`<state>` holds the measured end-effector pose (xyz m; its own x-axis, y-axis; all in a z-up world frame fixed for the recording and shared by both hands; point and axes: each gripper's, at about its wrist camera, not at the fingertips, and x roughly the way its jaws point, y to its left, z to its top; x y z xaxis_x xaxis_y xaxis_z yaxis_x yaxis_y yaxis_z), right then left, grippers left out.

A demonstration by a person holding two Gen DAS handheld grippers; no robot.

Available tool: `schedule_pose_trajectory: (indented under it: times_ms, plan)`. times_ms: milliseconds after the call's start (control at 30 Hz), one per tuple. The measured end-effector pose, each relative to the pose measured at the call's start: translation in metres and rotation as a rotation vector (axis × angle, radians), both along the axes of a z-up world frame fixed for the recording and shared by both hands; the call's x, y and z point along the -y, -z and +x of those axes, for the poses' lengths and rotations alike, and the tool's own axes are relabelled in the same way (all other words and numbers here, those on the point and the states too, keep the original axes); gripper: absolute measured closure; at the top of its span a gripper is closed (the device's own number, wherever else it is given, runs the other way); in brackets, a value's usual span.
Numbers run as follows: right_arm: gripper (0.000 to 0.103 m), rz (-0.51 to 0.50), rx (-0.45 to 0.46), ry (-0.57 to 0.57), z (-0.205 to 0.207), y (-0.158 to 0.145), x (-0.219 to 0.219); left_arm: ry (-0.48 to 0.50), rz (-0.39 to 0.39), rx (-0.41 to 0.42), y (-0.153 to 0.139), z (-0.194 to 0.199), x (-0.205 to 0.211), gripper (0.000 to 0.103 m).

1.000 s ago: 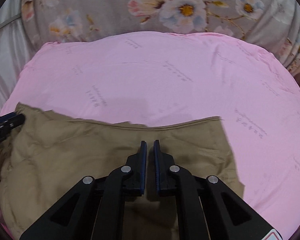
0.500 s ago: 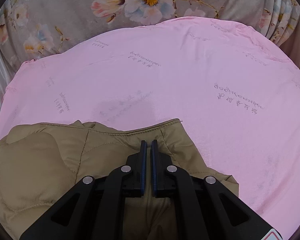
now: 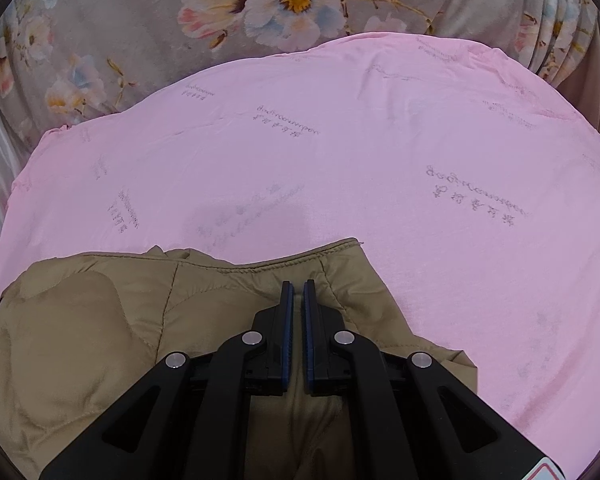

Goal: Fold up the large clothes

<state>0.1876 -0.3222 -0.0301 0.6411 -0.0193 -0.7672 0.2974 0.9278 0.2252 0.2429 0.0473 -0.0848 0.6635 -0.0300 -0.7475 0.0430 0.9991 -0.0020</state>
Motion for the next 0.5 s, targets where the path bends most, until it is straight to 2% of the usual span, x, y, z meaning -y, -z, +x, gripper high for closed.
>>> schedule_pose_trajectory:
  times_ms: [33, 133, 233, 367, 500]
  plan:
    - [0.088, 0.035, 0.039, -0.007, -0.006, -0.014, -0.004, -0.013, 0.012, 0.01, -0.009, -0.004, 0.001, 0.028]
    - [0.088, 0.046, 0.12, -0.05, -0.013, -0.052, -0.032, 0.006, -0.025, 0.093, -0.048, -0.028, 0.015, 0.027]
    - [0.088, 0.051, 0.134, -0.144, -0.002, -0.065, -0.07, 0.072, -0.025, 0.105, -0.066, -0.038, 0.054, 0.027]
    - [0.088, 0.022, 0.095, -0.189, 0.013, -0.048, -0.104, 0.078, 0.039, 0.063, -0.047, -0.035, 0.095, 0.027]
    - [0.089, 0.022, 0.066, -0.203, 0.017, -0.023, -0.112, 0.057, 0.063, 0.028, -0.013, -0.03, 0.104, 0.026]
